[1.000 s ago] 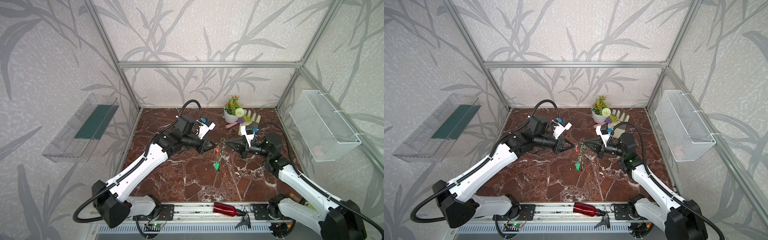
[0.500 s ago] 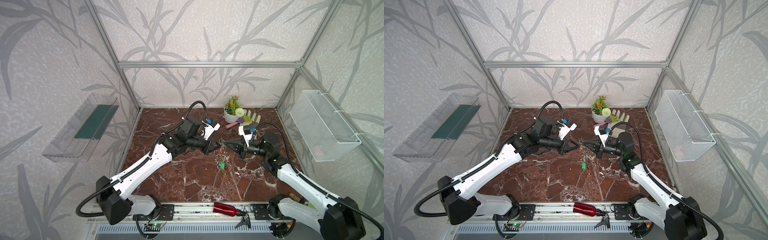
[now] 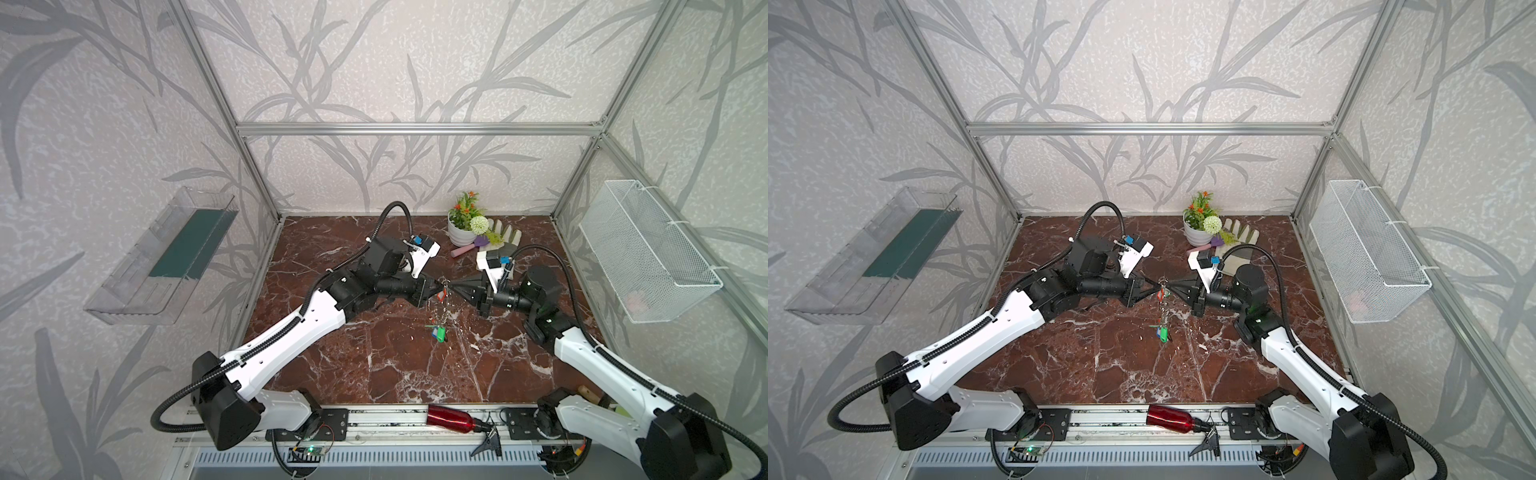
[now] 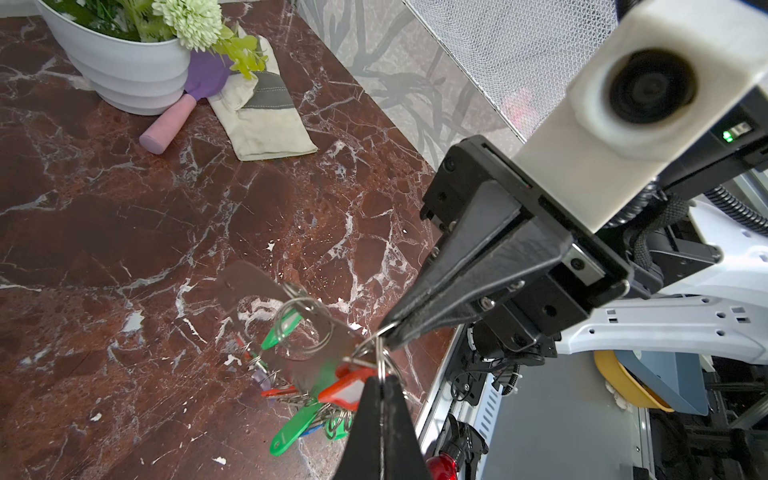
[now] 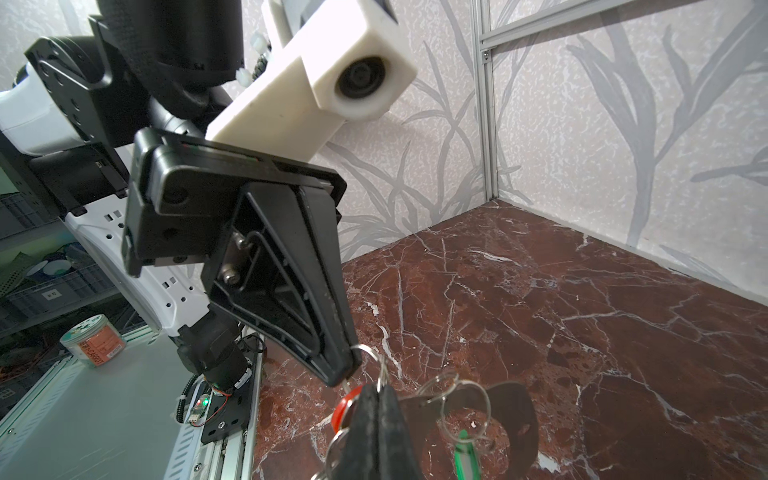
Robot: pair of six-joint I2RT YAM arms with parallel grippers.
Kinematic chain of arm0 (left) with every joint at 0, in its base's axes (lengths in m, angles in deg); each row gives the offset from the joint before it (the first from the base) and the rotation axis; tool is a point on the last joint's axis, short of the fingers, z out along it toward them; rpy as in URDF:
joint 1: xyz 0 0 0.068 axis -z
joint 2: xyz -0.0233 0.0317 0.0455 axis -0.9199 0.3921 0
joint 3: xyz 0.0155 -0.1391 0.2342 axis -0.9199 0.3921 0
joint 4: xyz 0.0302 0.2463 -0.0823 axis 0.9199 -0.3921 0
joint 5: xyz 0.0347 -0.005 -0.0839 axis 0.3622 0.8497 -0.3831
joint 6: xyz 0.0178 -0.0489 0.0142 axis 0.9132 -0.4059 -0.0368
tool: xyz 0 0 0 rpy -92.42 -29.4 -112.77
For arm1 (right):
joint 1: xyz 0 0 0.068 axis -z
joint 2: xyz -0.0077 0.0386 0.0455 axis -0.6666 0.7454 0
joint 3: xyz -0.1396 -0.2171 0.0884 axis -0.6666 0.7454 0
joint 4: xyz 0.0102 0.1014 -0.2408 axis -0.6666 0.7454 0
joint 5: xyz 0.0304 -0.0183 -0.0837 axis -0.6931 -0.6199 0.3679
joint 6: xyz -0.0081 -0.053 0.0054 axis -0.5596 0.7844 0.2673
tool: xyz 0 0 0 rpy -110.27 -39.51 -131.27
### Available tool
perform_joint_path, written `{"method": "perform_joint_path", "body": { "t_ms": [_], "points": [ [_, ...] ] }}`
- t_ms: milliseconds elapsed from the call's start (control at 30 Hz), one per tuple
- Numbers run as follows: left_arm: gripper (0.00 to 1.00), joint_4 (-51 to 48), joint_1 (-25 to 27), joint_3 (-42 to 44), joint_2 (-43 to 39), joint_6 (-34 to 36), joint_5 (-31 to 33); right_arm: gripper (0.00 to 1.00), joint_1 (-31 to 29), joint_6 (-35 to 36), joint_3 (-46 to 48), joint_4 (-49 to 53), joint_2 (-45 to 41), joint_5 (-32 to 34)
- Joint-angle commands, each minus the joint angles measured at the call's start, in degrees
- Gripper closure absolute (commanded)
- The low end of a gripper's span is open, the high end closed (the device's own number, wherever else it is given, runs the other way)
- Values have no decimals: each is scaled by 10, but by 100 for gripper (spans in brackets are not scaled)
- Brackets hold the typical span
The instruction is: Put the keys on the keyring
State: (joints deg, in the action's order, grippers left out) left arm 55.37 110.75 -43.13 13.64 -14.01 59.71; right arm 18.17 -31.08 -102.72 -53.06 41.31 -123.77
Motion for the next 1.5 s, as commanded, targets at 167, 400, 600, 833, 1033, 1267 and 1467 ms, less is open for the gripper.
{"method": "perform_joint_path", "body": {
  "t_ms": [167, 400, 600, 833, 1033, 1267, 1467],
  "points": [
    [100, 21, 10, 25, -8, -51, 46, 100, -8, -6, -16, -46, -7, -5],
    [100, 34, 16, 33, -1, -84, 56, 100, -8, -8, -13, -49, -7, -2],
    [100, 34, 19, 43, 5, -105, 66, 100, -8, -11, -9, -57, -6, 2],
    [100, 37, 23, 48, 7, -115, 74, 100, -8, -17, -9, -68, 0, 2],
    [100, 45, 31, 54, 9, -125, 76, 100, -8, -20, -9, -73, 5, 9],
    [100, 54, 35, 65, 7, -137, 81, 100, -8, -21, -9, -72, 5, 23],
    [100, 56, 39, 73, 6, -139, 82, 100, -7, -23, -8, -69, 4, 36]
  ]
}}
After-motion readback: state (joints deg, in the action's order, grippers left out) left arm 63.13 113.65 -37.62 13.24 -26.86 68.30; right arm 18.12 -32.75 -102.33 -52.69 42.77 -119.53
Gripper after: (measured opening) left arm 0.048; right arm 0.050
